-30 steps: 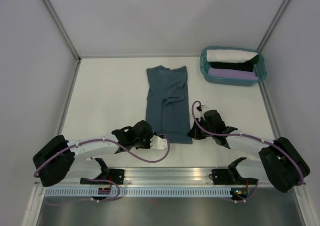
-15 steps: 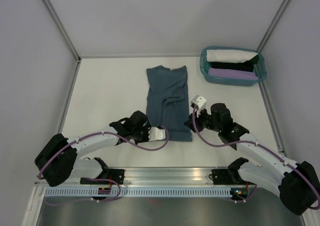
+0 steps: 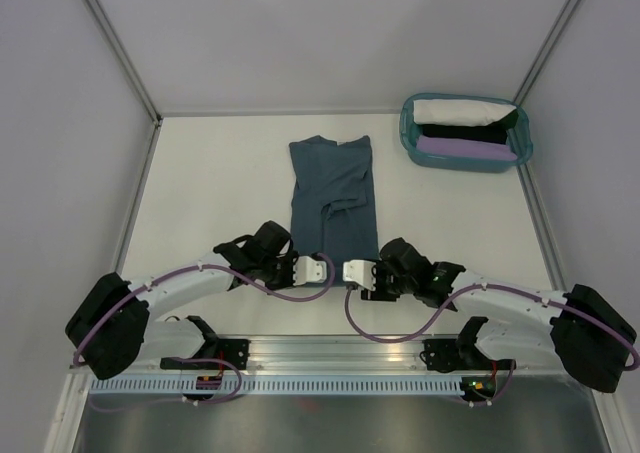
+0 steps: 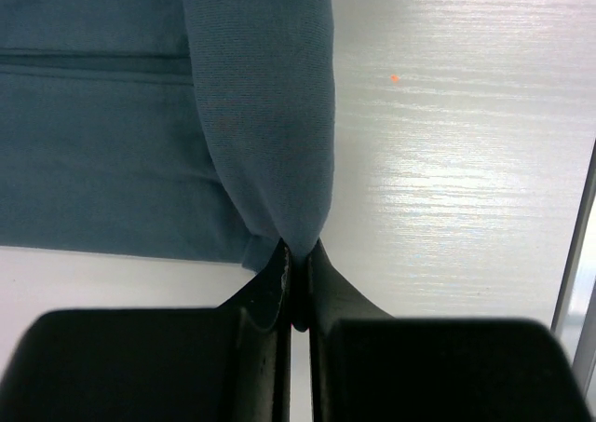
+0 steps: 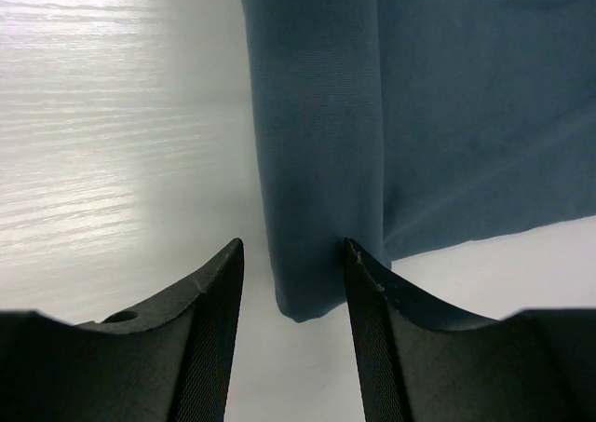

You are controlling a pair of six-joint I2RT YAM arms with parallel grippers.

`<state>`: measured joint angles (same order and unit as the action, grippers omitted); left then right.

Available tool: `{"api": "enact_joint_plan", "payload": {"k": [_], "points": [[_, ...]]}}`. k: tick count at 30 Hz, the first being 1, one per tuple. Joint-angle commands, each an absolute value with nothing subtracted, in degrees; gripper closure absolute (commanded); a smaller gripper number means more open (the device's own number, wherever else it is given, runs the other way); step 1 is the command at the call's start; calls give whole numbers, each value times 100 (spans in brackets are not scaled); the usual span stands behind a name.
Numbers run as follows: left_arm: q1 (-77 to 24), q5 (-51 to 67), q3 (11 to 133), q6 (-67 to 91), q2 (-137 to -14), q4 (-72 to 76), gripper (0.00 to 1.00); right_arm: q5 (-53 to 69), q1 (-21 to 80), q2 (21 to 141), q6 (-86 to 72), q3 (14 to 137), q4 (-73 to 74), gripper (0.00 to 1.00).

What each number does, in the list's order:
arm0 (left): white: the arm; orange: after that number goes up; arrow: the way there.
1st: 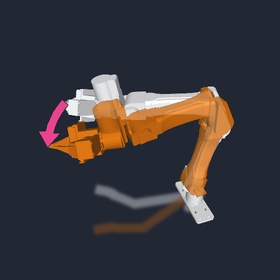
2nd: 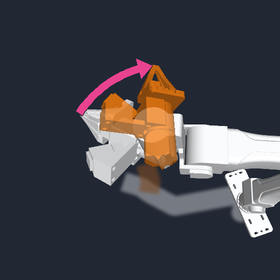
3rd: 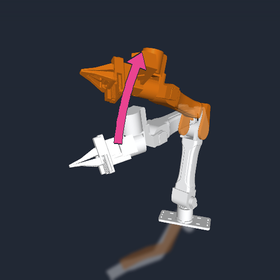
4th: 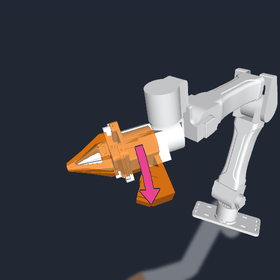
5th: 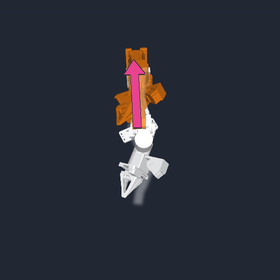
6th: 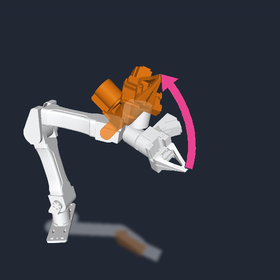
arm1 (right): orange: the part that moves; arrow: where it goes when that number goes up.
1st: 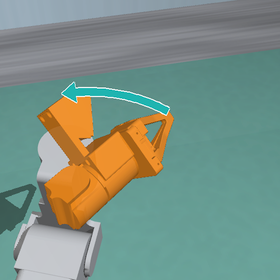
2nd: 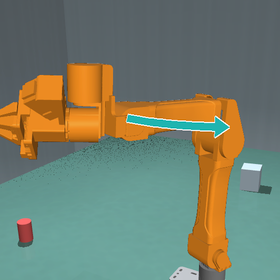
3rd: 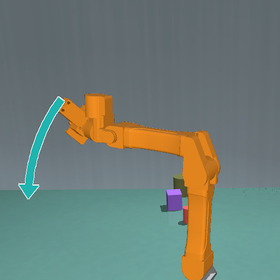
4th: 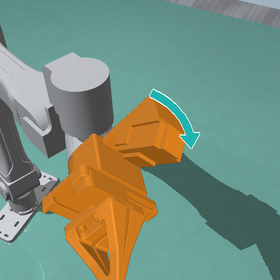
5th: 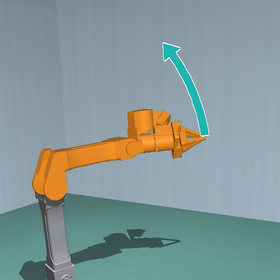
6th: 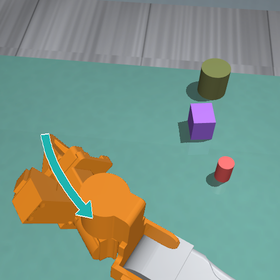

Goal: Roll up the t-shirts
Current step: Roll the tshirt

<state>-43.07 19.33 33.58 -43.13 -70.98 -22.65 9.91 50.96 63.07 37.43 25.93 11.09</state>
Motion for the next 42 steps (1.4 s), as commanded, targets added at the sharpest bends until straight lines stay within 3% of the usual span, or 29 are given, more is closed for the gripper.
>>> {"api": "enact_joint_plan", "payload": {"k": [1, 8, 9, 10, 13, 22, 32, 42], "points": [[-4263, 2215, 3314, -4377, -6970, -2285, 98, 536, 5168, 6574, 3850, 2637, 703, 47], [-4254, 2320, 3217, -4614, -7014, -2312, 98, 132, 5168, 7189, 3507, 2768, 782, 50], [-4254, 2303, 3208, -4632, -7014, -2320, 98, 167, 5168, 7250, 3498, 2803, 861, 54], [-4254, 2303, 3199, -4701, -6996, -2346, 98, 219, 5168, 7312, 3472, 2908, 1088, 76], [-4254, 2364, 3269, -4903, -6952, -2670, 98, 596, 5168, 7427, 3392, 3172, 1693, 99], [-4254, 3691, 3796, -5580, -6926, -4973, 98, 2949, 5150, 7294, 4200, 3919, 3837, 100], [-3877, 3577, 4069, -5968, -7567, -4861, 97, 2795, 4589, 8182, 3938, 4271, 3779, 99], [-3691, 3340, 4025, -6152, -7901, -4518, 94, 2838, 3973, 7903, 3490, 4280, 3367, 64]]}}
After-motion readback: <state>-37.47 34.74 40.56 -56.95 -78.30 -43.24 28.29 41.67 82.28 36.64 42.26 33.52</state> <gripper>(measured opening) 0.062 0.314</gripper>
